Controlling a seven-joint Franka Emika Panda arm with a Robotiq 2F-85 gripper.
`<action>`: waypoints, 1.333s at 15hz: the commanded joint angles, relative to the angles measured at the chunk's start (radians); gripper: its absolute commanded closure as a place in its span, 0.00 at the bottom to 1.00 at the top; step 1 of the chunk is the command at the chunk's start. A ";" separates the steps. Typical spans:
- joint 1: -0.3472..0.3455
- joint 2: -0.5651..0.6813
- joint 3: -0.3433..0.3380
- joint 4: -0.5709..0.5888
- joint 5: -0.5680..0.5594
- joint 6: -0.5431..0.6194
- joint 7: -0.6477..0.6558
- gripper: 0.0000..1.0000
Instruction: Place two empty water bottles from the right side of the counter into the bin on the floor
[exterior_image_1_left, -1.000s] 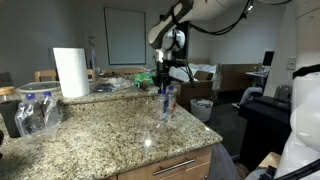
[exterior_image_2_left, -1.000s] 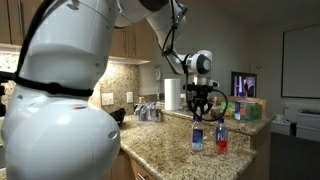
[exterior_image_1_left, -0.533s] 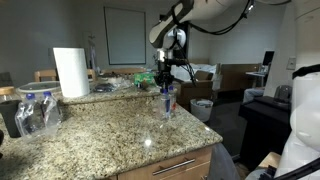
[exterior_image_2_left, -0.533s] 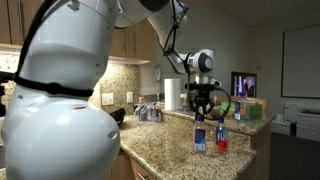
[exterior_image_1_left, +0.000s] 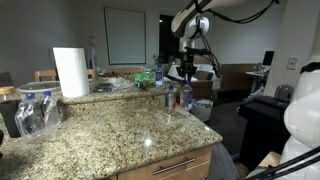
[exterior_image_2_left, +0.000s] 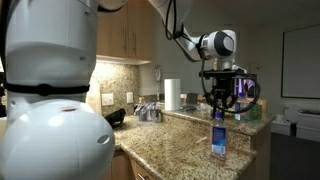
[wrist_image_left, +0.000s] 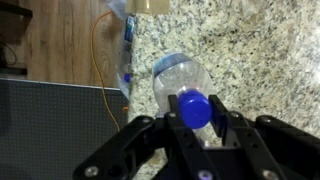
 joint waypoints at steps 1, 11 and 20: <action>-0.092 -0.017 -0.078 0.001 0.065 -0.027 -0.012 0.85; -0.285 0.374 -0.155 0.332 0.363 -0.063 0.146 0.85; -0.298 0.603 -0.126 0.458 0.338 -0.053 0.362 0.67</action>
